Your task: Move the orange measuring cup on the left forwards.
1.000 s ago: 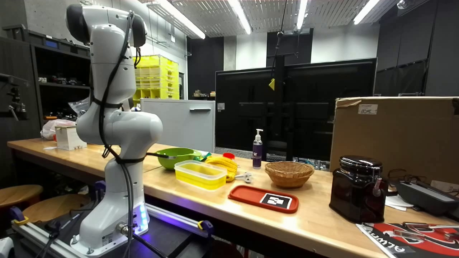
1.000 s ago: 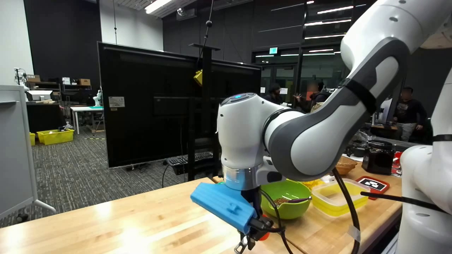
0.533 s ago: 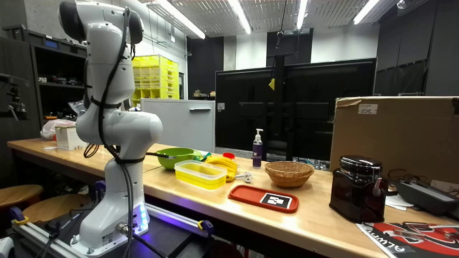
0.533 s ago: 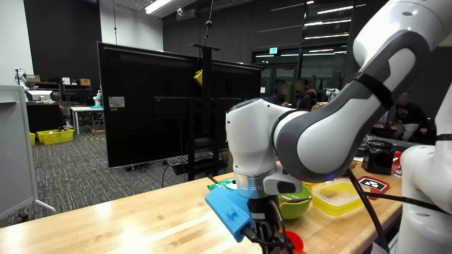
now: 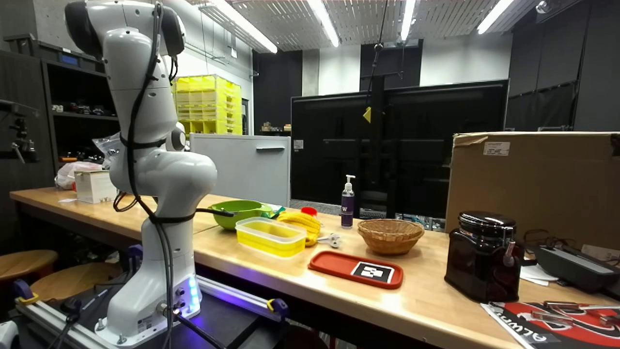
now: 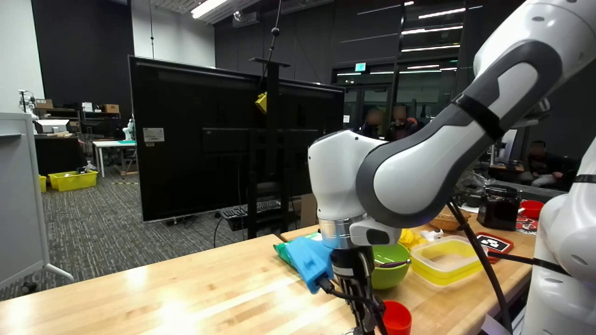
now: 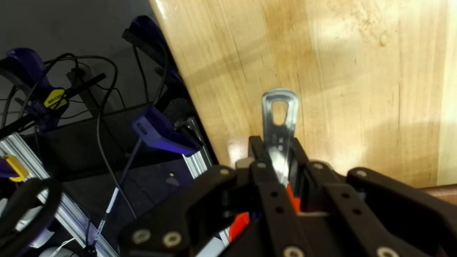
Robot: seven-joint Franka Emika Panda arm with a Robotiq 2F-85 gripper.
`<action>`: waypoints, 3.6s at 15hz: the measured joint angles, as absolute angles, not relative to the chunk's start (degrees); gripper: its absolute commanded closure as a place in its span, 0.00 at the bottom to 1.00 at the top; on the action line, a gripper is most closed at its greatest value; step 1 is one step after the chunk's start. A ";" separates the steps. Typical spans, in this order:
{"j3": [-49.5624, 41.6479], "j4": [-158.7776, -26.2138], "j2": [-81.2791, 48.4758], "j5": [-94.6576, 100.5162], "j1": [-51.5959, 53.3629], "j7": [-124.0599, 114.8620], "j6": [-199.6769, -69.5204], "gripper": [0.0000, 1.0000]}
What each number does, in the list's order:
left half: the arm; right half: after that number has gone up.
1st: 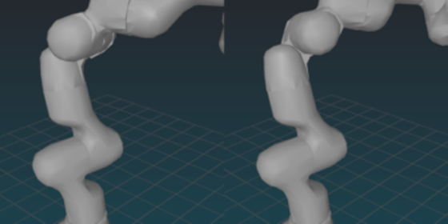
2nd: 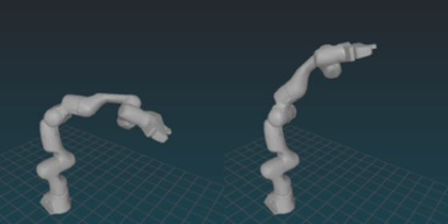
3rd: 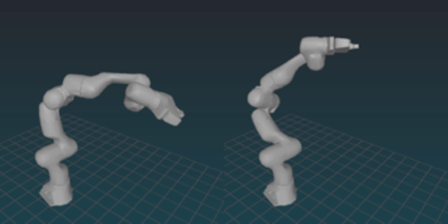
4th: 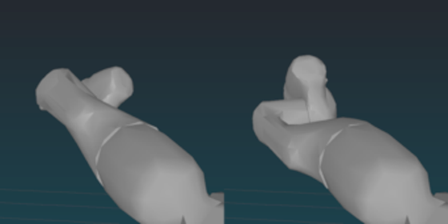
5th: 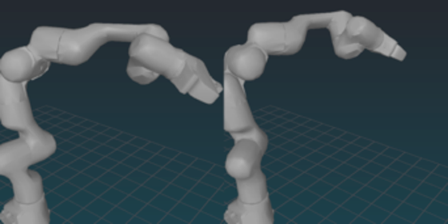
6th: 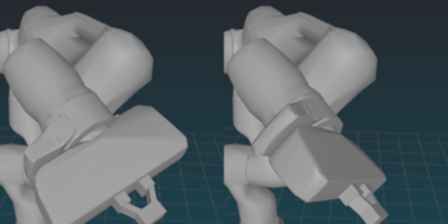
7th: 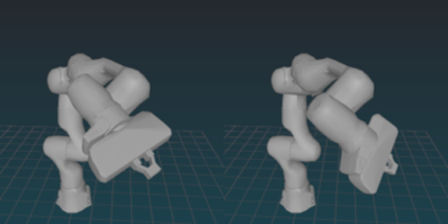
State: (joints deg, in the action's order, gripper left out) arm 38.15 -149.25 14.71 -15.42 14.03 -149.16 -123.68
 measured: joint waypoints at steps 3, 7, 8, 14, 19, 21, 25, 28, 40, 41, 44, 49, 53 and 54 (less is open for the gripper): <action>42.44 -149.41 14.84 -15.40 10.06 -149.16 -125.22 0.96; 47.24 -149.68 14.74 -15.19 6.23 -149.15 -128.63 0.96; 48.25 -149.74 14.73 -15.13 5.41 -149.13 -129.35 0.96; 53.56 -150.28 14.68 -13.36 1.11 -149.08 -133.47 0.96; 56.34 -150.36 14.50 -12.14 -1.62 -149.02 -135.71 0.96; 57.12 -150.36 14.44 -12.00 -2.44 -149.01 -136.01 0.96; 58.17 -150.36 14.43 -11.99 -3.39 -149.01 -136.04 0.83; 58.39 -150.36 14.43 -11.99 -3.54 -149.01 -136.04 0.83; 58.46 -150.36 14.43 -11.99 -3.61 -149.01 -136.01 0.96; 58.46 -150.36 14.43 -12.00 -3.61 -149.01 -136.01 0.69; 58.44 -150.35 14.43 -12.08 -3.58 -148.96 -136.01 0.46; 58.41 -150.17 14.43 -12.10 -3.57 -148.82 -135.48 0.13; 55.81 -148.88 14.50 -10.65 -1.20 -148.78 -130.72 0.00; 54.18 -148.30 14.50 -9.83 0.35 -148.79 -128.91 0.00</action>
